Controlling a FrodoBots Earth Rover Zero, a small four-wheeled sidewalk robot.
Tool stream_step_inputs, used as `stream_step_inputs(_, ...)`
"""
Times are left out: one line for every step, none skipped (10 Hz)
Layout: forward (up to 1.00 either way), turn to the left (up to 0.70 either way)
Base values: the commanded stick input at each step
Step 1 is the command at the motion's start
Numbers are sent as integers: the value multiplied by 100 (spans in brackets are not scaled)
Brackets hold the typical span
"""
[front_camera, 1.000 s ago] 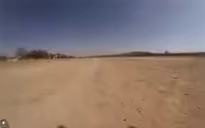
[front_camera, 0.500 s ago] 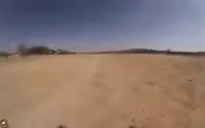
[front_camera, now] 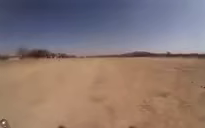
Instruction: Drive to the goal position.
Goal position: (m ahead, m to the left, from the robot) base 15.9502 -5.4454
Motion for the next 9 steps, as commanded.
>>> stream_step_inputs(100,0)
stream_step_inputs(100,0)
stream_step_inputs(100,0)
stream_step_inputs(100,0)
stream_step_inputs(100,0)
stream_step_inputs(100,0)
stream_step_inputs(100,0)
stream_step_inputs(100,0)
stream_step_inputs(100,0)
